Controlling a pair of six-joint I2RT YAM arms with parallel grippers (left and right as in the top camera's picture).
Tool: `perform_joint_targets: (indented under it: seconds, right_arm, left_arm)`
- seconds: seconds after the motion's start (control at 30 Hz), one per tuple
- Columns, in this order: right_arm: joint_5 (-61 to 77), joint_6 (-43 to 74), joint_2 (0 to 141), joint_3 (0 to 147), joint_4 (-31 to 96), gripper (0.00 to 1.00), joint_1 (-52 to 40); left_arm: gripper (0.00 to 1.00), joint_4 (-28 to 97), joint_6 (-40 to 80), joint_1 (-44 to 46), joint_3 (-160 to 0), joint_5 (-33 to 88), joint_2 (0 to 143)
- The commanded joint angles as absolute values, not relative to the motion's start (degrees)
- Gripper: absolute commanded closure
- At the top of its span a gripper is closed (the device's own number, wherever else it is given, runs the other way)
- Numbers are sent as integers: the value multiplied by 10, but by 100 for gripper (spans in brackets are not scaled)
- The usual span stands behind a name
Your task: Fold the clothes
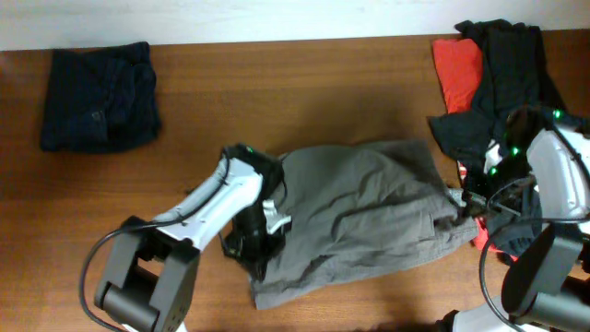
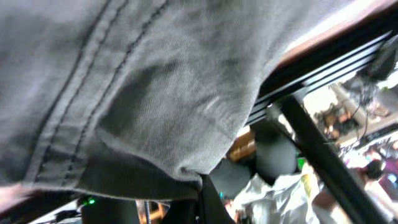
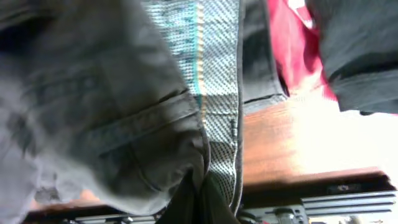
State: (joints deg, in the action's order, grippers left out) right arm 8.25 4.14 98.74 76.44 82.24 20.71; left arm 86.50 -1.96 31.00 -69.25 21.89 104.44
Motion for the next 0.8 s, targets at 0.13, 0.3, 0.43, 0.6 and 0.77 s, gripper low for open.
perform_joint_targets:
  seconds: [0.13,0.3,0.43,0.6,0.77]
  right_arm:
    - [80,52,987,727,799,96,266]
    - [84,50,987,730,790,87,270]
    - [100,50,985,753,790,78,270]
    - [117,35,974,810,810,62,270]
    - [121,30,969,886,849,45,265]
  left_arm:
    - [1,812,-29,320,-589,289,1037]
    - [1,805,-1,320,-593,291,1037]
    - [1,814,5,315,-625,291,1031]
    - [1,836,5,313,-698,282,1002]
    - [1,846,19,311,-776,236,973]
